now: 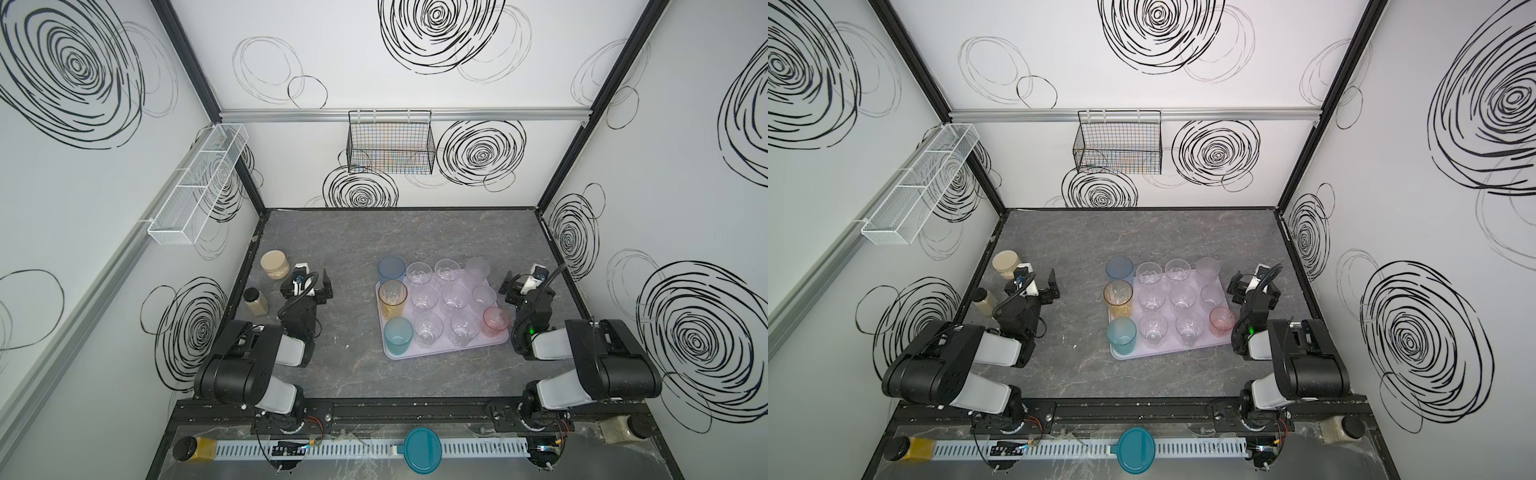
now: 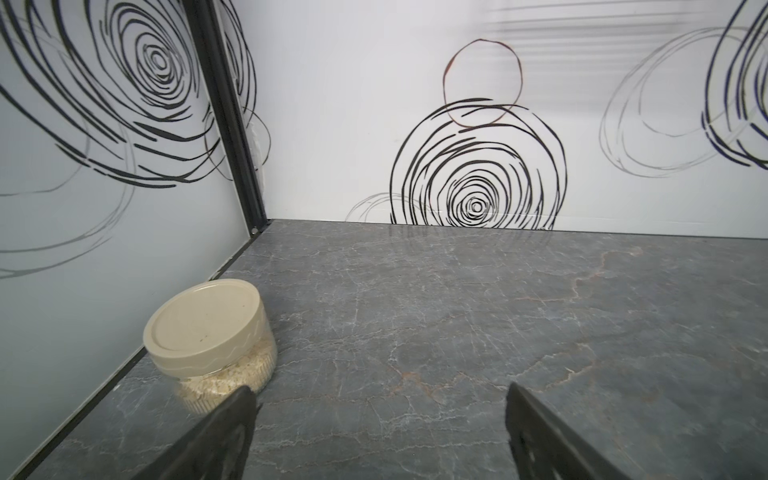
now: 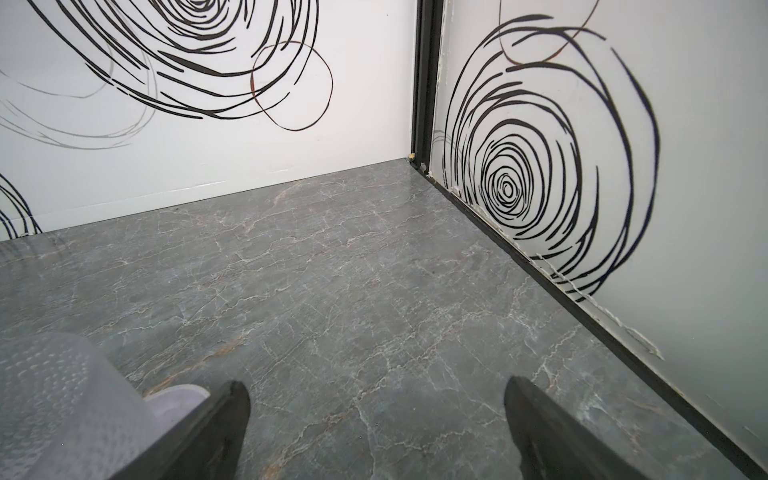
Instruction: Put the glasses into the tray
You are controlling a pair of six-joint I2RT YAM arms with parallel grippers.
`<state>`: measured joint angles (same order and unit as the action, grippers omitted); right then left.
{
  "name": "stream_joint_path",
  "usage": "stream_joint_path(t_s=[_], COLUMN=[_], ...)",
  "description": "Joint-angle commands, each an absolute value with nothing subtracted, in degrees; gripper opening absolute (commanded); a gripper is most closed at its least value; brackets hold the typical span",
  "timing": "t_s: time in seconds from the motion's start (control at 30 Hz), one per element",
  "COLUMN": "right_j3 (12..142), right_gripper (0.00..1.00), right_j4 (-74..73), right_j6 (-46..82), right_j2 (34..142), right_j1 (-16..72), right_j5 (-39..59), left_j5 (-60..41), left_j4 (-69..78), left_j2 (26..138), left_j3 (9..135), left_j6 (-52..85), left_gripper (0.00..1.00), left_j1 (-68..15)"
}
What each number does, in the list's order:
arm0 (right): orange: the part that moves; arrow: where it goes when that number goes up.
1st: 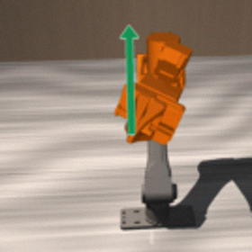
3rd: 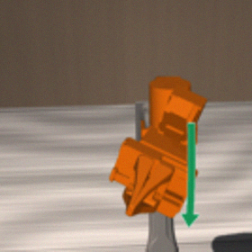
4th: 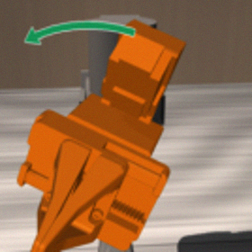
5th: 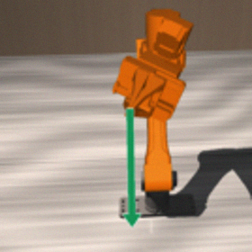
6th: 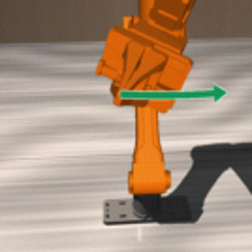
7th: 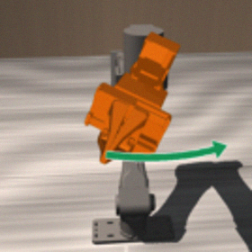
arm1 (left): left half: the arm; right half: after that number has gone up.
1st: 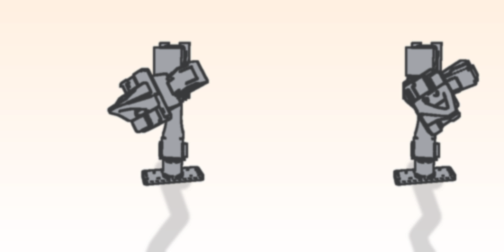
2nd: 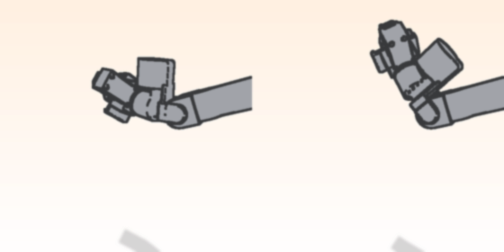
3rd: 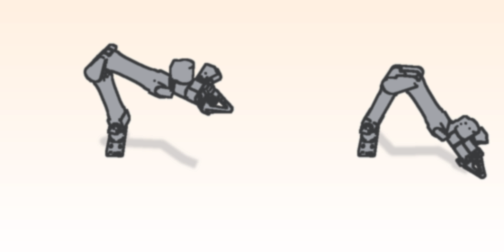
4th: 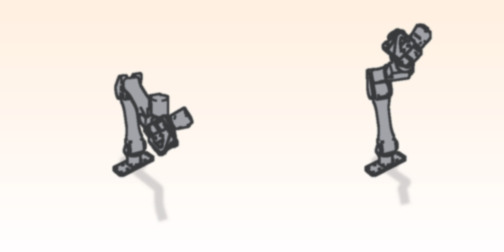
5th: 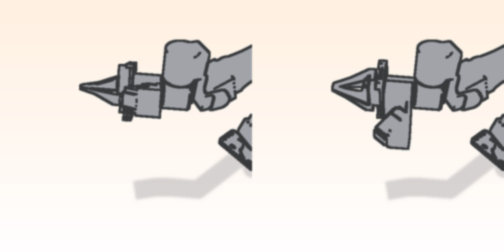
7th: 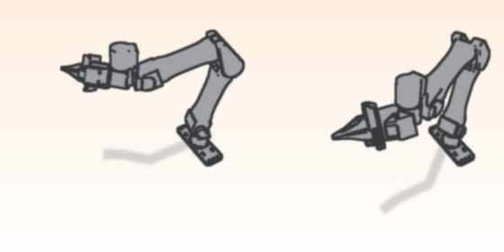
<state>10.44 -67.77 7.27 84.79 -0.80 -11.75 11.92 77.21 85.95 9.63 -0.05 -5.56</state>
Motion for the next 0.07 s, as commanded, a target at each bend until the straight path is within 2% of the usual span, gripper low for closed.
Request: stream_joint_path(t_s=[0.0,0.03], right_j3=[11.4,11.4], right_gripper=[1.0,1.0], right_j4=[-68.6,-68.6], right_j6=[6.5,6.5], right_j2=[84.1,84.2], right_j1=[-0.6,-0.6], right_j5=[-12.5,-12.5], left_j5=[8.1,8.0], left_j4=[81.1,80.9], left_j2=[85.9,86.0], left_j3=[9.6,9.7], left_j6=[-0.9,-0.4], left_gripper=[0.96,0.96], left_j1=[-5.0,-4.6])
